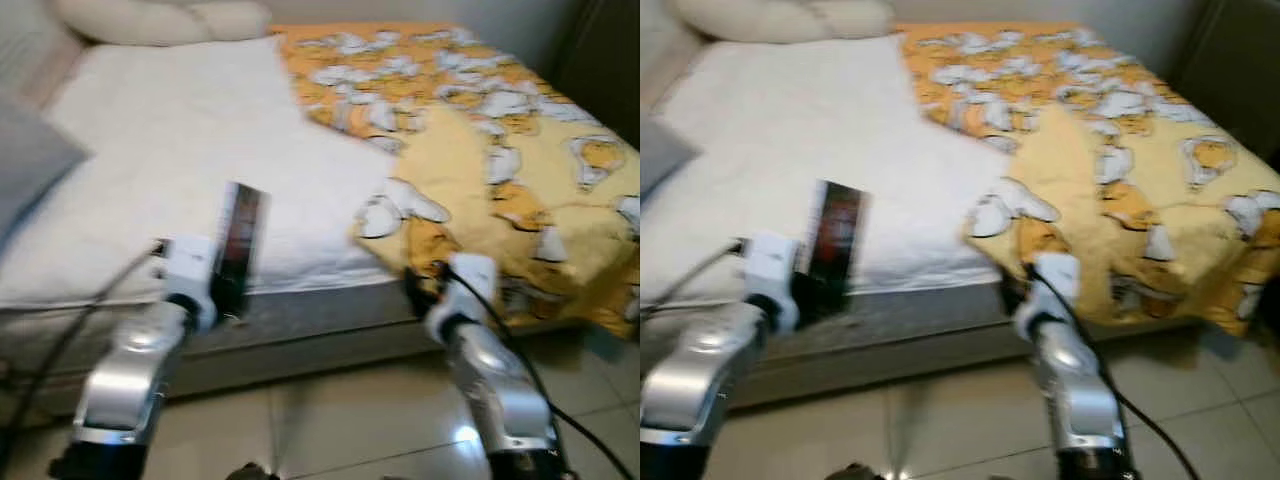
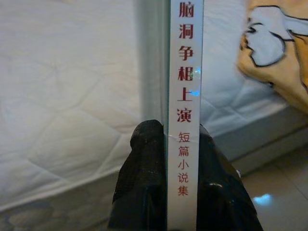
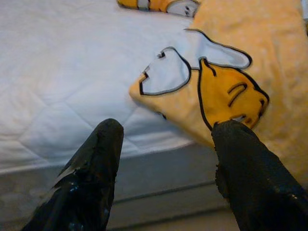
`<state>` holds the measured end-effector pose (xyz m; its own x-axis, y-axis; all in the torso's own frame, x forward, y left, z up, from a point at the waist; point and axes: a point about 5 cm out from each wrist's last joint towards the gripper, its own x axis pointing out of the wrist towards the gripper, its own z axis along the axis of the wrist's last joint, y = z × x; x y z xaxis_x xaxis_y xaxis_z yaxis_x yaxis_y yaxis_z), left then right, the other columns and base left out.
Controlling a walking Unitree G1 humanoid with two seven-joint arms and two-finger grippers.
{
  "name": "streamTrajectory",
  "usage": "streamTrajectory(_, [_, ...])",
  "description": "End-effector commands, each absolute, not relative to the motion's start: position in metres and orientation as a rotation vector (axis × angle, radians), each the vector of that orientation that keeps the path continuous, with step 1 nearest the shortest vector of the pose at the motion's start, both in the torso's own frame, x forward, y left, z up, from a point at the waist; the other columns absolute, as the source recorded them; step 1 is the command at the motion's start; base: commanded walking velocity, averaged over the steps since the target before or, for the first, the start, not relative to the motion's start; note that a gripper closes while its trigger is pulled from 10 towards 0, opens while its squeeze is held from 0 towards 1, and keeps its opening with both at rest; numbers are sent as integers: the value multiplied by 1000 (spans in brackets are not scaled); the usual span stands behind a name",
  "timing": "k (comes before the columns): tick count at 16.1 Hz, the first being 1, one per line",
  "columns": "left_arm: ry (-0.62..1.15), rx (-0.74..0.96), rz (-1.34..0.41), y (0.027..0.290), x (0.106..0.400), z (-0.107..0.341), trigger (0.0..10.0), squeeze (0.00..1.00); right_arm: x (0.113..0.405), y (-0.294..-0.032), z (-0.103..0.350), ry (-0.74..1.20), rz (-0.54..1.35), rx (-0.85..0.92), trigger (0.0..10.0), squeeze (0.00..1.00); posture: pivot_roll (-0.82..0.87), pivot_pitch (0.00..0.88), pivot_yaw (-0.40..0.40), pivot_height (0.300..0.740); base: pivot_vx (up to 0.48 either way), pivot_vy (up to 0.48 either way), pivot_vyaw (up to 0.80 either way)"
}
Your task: Clean up the room
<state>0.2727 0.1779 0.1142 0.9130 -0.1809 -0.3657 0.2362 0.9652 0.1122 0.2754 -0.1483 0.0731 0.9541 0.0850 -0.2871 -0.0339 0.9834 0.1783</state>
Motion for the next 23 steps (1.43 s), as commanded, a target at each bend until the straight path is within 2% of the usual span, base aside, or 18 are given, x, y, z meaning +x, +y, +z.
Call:
streamTrajectory(1, [312,171,-214,179,278,126,10000,0,280,-143,79,279,74,179,10000,0,-21,0,-27,740,0,375,0])
streamTrajectory(10, [301,171,-212,178,281,127,10000,0,284,-141,83,265,75,177,10000,0,-27,0,-16,740,0,373,0])
streamTrajectory(18, [197,125,-177,177,292,141,10000,0,290,-135,89,236,125,171,10000,0,-32,0,-9,740,0,0,0])
streamTrajectory(21, [199,126,-171,181,294,141,10000,0,293,-132,92,220,147,127,10000,0,-29,0,-10,740,274,0,0])
streamTrajectory(23, [196,128,-174,181,295,142,10000,0,293,-131,92,224,157,117,10000,0,-30,0,-9,740,322,0,800])
